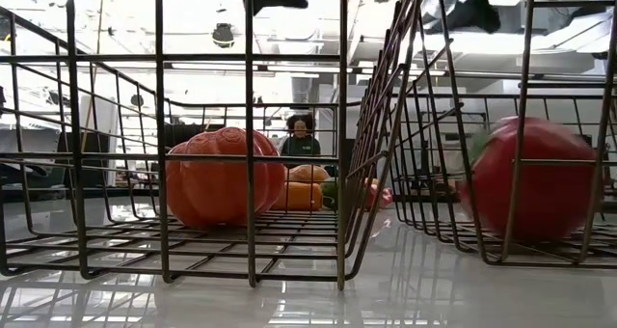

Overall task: Sort produce into baskets
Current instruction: Put the bottom right yellow lemon into the right wire basket, then put the red chili into the left wire basket

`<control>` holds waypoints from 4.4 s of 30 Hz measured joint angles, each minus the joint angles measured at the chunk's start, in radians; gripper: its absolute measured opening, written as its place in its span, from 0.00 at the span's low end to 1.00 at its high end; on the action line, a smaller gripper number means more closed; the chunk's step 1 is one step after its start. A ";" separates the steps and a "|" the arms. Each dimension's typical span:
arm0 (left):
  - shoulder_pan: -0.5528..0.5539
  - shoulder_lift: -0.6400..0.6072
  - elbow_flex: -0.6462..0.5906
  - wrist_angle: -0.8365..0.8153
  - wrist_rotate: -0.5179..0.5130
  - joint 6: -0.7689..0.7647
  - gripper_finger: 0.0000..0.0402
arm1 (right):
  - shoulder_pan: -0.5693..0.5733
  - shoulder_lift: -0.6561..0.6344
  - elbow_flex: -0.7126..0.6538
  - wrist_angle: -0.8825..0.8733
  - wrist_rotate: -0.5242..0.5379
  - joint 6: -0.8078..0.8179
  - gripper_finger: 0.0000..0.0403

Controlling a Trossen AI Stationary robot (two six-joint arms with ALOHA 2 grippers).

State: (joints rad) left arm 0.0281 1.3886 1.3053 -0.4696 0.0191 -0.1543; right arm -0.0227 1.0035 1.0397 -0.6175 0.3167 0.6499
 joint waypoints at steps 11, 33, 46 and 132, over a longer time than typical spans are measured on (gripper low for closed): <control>0.090 -0.243 -0.283 0.035 -0.048 -0.090 0.81 | -0.141 0.131 0.000 -0.225 -0.233 -0.102 0.85; 0.157 -0.691 -0.717 0.135 -0.130 -0.445 0.81 | -0.363 0.478 -0.037 -0.429 -0.277 -0.369 0.84; 0.015 -0.774 -0.716 0.256 -0.289 -0.547 0.81 | -0.360 0.474 -0.246 -0.264 -0.342 -0.337 0.76; 0.120 -0.564 -0.715 0.369 -0.081 -0.571 0.81 | -0.176 0.513 0.226 -0.055 -0.473 -0.280 0.77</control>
State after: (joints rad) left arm 0.1486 0.8246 0.5903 -0.1005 -0.0620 -0.7250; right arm -0.1983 1.5166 1.2656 -0.6724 -0.1564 0.3702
